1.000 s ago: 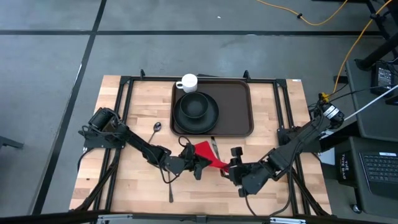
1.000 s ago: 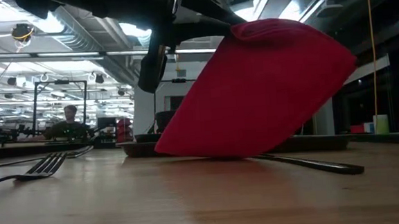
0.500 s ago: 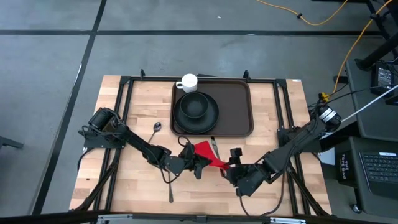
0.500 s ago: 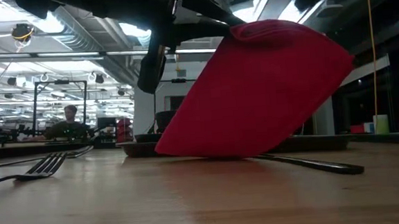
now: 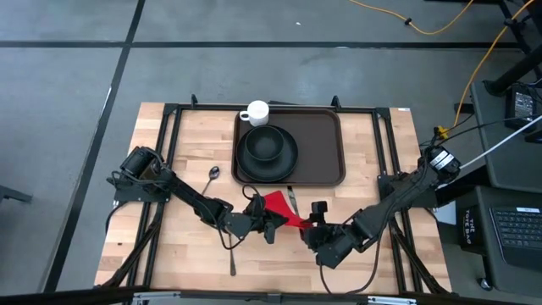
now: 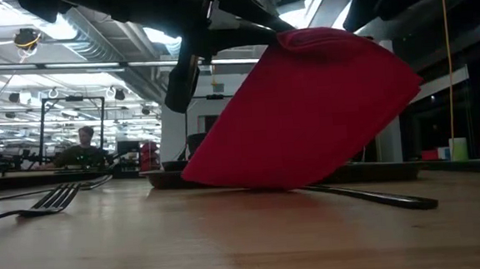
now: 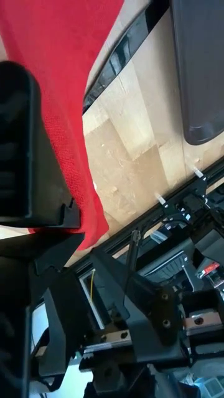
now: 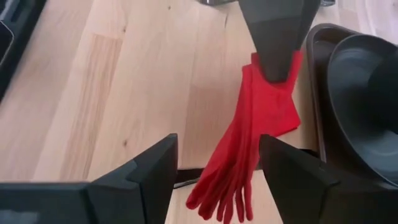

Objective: Set up tray
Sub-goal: Put the red table napkin on the brown serving tray to the top right of the black plate

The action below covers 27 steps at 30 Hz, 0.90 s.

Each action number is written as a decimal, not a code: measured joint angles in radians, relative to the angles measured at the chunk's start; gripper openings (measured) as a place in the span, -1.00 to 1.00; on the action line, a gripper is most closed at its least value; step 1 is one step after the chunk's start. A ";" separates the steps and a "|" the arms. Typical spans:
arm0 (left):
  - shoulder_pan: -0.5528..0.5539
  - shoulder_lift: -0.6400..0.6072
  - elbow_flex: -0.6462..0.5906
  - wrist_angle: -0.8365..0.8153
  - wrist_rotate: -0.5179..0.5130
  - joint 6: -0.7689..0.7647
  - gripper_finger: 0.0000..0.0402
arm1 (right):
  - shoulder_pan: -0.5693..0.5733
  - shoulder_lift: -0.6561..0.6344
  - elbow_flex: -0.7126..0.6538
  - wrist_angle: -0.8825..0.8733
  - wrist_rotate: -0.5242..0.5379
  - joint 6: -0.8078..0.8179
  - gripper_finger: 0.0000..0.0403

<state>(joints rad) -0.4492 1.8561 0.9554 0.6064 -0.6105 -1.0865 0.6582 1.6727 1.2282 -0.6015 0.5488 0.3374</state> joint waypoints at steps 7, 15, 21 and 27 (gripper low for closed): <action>0.000 0.000 0.000 0.000 0.000 0.000 -0.99 | -0.008 0.000 0.000 -0.015 0.018 0.000 0.13; 0.000 0.000 0.000 0.008 0.001 0.000 -0.99 | -0.022 0.011 -0.008 -0.034 0.034 0.047 0.13; 0.000 0.001 0.000 0.023 0.000 0.000 -0.99 | -0.049 0.021 -0.009 -0.024 0.037 0.052 0.13; 0.000 0.001 0.000 0.026 0.001 0.000 -0.99 | -0.057 0.022 -0.009 -0.022 0.034 0.092 0.13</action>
<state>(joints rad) -0.4496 1.8572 0.9558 0.6325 -0.6098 -1.0866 0.6014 1.6943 1.2194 -0.6235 0.5832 0.4289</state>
